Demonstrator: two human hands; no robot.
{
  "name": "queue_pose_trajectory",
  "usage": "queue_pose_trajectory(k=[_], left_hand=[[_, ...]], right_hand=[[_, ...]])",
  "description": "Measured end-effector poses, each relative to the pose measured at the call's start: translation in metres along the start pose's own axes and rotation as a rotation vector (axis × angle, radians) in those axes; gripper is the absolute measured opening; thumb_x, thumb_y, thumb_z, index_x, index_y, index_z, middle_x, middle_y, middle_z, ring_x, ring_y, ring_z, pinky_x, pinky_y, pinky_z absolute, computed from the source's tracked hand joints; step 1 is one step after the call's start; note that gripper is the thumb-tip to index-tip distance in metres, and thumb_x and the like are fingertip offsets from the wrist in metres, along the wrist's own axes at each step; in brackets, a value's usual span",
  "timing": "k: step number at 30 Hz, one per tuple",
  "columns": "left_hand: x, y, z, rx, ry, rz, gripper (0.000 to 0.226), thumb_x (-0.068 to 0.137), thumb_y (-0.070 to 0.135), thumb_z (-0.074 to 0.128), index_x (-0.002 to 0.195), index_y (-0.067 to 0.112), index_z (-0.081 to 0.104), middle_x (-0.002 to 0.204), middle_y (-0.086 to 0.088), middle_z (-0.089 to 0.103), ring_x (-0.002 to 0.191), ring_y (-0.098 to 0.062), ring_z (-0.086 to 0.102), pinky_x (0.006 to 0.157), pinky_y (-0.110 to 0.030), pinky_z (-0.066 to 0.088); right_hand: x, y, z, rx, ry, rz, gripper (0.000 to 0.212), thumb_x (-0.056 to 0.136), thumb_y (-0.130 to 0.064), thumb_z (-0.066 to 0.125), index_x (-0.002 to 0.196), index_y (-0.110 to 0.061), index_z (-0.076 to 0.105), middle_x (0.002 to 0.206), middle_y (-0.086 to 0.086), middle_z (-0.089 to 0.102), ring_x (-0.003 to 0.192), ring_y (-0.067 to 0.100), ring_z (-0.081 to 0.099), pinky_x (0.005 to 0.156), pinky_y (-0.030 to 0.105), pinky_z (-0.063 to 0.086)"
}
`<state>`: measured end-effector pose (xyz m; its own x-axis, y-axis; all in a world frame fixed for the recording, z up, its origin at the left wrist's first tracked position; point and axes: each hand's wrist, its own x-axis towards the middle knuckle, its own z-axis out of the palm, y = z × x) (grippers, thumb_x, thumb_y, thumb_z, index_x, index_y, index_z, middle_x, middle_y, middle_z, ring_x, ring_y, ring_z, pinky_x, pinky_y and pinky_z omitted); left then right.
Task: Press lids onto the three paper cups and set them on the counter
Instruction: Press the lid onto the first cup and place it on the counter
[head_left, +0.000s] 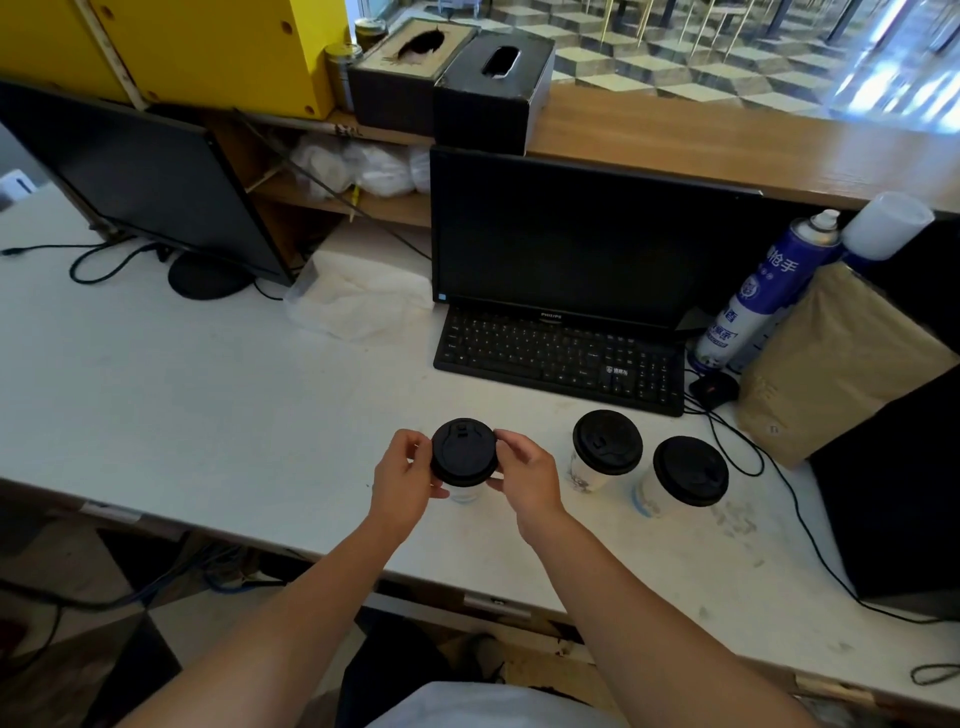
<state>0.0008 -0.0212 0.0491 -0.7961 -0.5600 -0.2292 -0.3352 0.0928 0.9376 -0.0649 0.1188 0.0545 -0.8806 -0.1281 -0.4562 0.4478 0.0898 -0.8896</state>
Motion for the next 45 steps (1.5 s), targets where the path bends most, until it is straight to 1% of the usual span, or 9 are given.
queue_pose_trajectory(k=[6, 10, 14, 20, 28, 31, 35, 39, 45], left_hand=[[0.001, -0.002, -0.001, 0.056, -0.067, 0.036, 0.025, 0.104, 0.021, 0.04, 0.123, 0.03, 0.055, 0.089, -0.004, 0.063, 0.07, -0.02, 0.066, 0.056, -0.026, 0.06], [-0.002, -0.004, -0.004, 0.086, -0.1, 0.056, 0.029, 0.105, 0.018, 0.037, 0.123, 0.034, 0.053, 0.091, -0.007, 0.061, 0.07, -0.02, 0.065, 0.056, -0.028, 0.06], [0.001, 0.0, -0.004, 0.161, -0.115, 0.105, 0.022, 0.103, 0.013, 0.04, 0.119, 0.022, 0.051, 0.116, -0.009, 0.055, 0.085, -0.023, 0.066, 0.057, -0.026, 0.06], [0.004, 0.003, -0.011, 0.197, -0.093, 0.185, 0.042, 0.098, 0.0, 0.044, 0.135, 0.017, 0.054, 0.137, 0.0, 0.052, 0.111, -0.022, 0.059, 0.092, -0.041, 0.056], [0.0, 0.0, -0.012, 0.111, -0.075, 0.151, 0.023, 0.102, 0.011, 0.045, 0.107, 0.029, 0.057, 0.109, 0.02, 0.061, 0.092, -0.011, 0.062, 0.061, -0.024, 0.058], [0.002, -0.001, -0.012, 0.136, -0.044, 0.148, 0.016, 0.1, 0.012, 0.049, 0.106, 0.025, 0.057, 0.106, 0.024, 0.06, 0.092, -0.011, 0.062, 0.07, -0.036, 0.061], [0.005, 0.003, -0.013, 0.152, -0.058, 0.126, 0.034, 0.097, 0.01, 0.053, 0.125, 0.028, 0.055, 0.121, 0.026, 0.055, 0.099, -0.003, 0.06, 0.081, -0.044, 0.059], [0.007, 0.008, -0.016, 0.164, -0.111, 0.123, 0.048, 0.095, 0.005, 0.051, 0.137, 0.029, 0.052, 0.128, 0.017, 0.057, 0.103, -0.01, 0.06, 0.086, -0.041, 0.059], [0.007, 0.01, -0.011, 0.18, -0.053, 0.118, 0.05, 0.088, 0.003, 0.064, 0.132, 0.027, 0.057, 0.116, 0.007, 0.063, 0.084, -0.01, 0.061, 0.072, -0.017, 0.048]], right_hand=[[-0.004, -0.004, -0.001, -0.017, -0.045, -0.003, 0.029, 0.106, -0.011, 0.045, 0.119, -0.021, 0.069, 0.122, 0.009, 0.067, 0.113, 0.028, 0.064, 0.064, 0.028, 0.062], [-0.002, -0.012, 0.001, -0.098, -0.056, -0.009, 0.031, 0.104, -0.008, 0.042, 0.114, -0.02, 0.068, 0.122, 0.01, 0.067, 0.11, 0.03, 0.064, 0.073, 0.041, 0.065], [-0.002, -0.017, 0.006, -0.167, -0.031, -0.027, 0.029, 0.103, -0.012, 0.041, 0.109, -0.025, 0.067, 0.118, 0.008, 0.069, 0.102, 0.026, 0.066, 0.077, 0.046, 0.064], [-0.005, -0.005, 0.005, 0.038, -0.033, 0.032, 0.017, 0.103, -0.013, 0.051, 0.106, -0.02, 0.067, 0.118, 0.01, 0.069, 0.109, 0.03, 0.067, 0.074, 0.038, 0.062], [-0.004, -0.003, 0.005, 0.064, -0.053, 0.047, 0.023, 0.104, -0.012, 0.049, 0.115, -0.017, 0.069, 0.12, 0.007, 0.069, 0.111, 0.027, 0.067, 0.083, 0.038, 0.061], [-0.001, -0.005, 0.007, 0.074, -0.052, 0.06, 0.023, 0.105, -0.012, 0.048, 0.117, -0.014, 0.068, 0.121, 0.01, 0.066, 0.111, 0.031, 0.066, 0.072, 0.038, 0.063], [-0.002, -0.009, 0.01, 0.071, -0.044, 0.061, 0.027, 0.1, -0.005, 0.045, 0.106, -0.019, 0.068, 0.121, 0.011, 0.066, 0.112, 0.031, 0.065, 0.078, 0.04, 0.063], [-0.007, -0.003, 0.01, 0.123, -0.07, 0.052, 0.026, 0.101, -0.009, 0.047, 0.104, -0.026, 0.067, 0.122, 0.007, 0.067, 0.115, 0.027, 0.065, 0.084, 0.037, 0.06], [0.0, -0.01, 0.007, 0.008, -0.025, 0.064, 0.028, 0.106, -0.018, 0.041, 0.115, -0.02, 0.067, 0.126, 0.008, 0.064, 0.116, 0.028, 0.061, 0.077, 0.038, 0.062]])
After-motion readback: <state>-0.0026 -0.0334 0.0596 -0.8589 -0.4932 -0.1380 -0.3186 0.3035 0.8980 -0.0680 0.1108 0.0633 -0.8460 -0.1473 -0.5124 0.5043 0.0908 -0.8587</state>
